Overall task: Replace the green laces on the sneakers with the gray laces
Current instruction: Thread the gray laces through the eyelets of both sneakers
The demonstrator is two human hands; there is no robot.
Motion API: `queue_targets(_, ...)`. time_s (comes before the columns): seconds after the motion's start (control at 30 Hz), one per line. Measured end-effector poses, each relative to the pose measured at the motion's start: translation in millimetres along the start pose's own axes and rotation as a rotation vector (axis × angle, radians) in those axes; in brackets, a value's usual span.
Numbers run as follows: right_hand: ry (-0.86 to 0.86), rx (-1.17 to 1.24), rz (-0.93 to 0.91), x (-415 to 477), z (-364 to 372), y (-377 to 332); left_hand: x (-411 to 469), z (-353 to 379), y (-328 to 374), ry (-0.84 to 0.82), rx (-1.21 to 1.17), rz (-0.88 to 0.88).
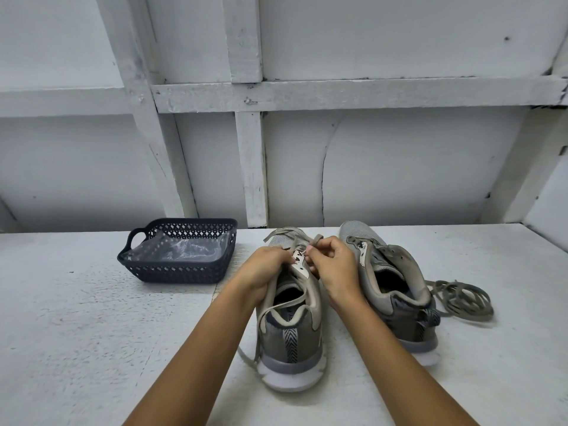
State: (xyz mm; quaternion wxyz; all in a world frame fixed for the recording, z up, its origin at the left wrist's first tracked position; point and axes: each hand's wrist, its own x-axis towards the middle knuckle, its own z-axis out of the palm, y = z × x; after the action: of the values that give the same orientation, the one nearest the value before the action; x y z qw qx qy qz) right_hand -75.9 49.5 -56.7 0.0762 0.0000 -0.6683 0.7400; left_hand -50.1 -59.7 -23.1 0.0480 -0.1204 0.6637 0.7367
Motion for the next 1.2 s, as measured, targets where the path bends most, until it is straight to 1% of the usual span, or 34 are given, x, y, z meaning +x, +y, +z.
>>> queue_targets(0.27,-0.022,-0.027,-0.008,1.8,-1.6,3.2,0.7,0.0,-1.7,0.012,-0.003,0.021)
queue_targets(0.4,-0.026,-0.076,-0.045,2.2,-2.1,5.4,-0.1,-0.1,-2.2,0.014,-0.002,0.027)
queue_targets(0.57,-0.036,-0.330,-0.210,-2.0,-2.3,1.5,-0.9,0.4,-4.6,-0.002,-0.019,0.025)
queue_targets(0.67,-0.070,-0.408,-0.216,-3.2,-3.8,-3.6,-1.0,1.4,-5.5,0.001,-0.001,0.038)
queue_targets(0.83,-0.131,-0.411,-0.112,-6.2,-4.6,-7.1,-0.5,-1.2,-7.2,0.000,0.135,0.078)
queue_targets(0.93,-0.183,-0.281,-0.037,-12.6,-5.0,-8.3,1.7,-1.5,-9.8,0.025,0.234,0.126)
queue_targets(1.0,-0.229,-0.235,-0.035,-18.8,-0.8,-6.3,1.9,-1.8,-10.9,0.032,0.319,0.154)
queue_targets(1.1,-0.194,-0.266,-0.013,-25.8,6.8,2.1,5.6,-3.5,-15.1,0.061,0.449,0.189)
queue_targets(1.2,-0.134,-0.197,0.052,-28.9,8.5,3.0,-1.5,0.4,-8.0,0.149,0.679,0.286)
